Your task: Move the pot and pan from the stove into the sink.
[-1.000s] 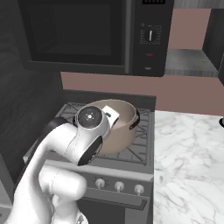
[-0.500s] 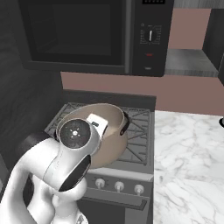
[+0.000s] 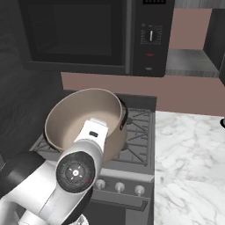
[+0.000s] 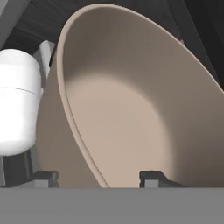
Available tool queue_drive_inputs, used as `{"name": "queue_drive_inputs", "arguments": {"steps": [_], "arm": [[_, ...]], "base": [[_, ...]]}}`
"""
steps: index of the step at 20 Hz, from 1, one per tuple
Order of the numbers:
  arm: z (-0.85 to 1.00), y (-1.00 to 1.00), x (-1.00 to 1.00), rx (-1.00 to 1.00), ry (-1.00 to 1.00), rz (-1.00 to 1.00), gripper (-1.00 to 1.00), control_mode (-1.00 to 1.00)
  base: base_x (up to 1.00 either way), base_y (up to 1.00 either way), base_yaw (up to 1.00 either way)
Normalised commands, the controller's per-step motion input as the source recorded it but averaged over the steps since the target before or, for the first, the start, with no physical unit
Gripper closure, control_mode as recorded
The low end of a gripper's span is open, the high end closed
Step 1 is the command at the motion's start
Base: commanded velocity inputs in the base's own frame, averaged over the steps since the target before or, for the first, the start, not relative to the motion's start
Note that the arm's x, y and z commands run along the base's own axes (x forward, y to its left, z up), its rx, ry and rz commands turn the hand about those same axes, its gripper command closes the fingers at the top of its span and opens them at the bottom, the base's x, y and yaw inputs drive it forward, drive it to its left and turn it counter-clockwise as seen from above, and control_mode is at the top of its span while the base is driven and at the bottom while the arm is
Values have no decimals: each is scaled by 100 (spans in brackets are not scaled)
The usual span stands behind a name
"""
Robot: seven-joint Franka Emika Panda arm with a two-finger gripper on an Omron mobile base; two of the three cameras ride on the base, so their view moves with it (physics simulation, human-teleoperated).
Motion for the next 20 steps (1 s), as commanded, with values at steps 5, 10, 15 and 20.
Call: {"name": "queue_drive_inputs", "arguments": {"steps": [5, 10, 15, 20], "arm": [[0, 0, -2, 0, 0, 0, 100, -100], [0, 0, -3, 0, 0, 0, 100, 100], [0, 0, 0, 0, 0, 0, 100, 100], [0, 0, 0, 0, 0, 0, 100, 100]], "base": [[0, 0, 0], [-34, 20, 4], [-54, 53, 7], [-14, 62, 14]]}}
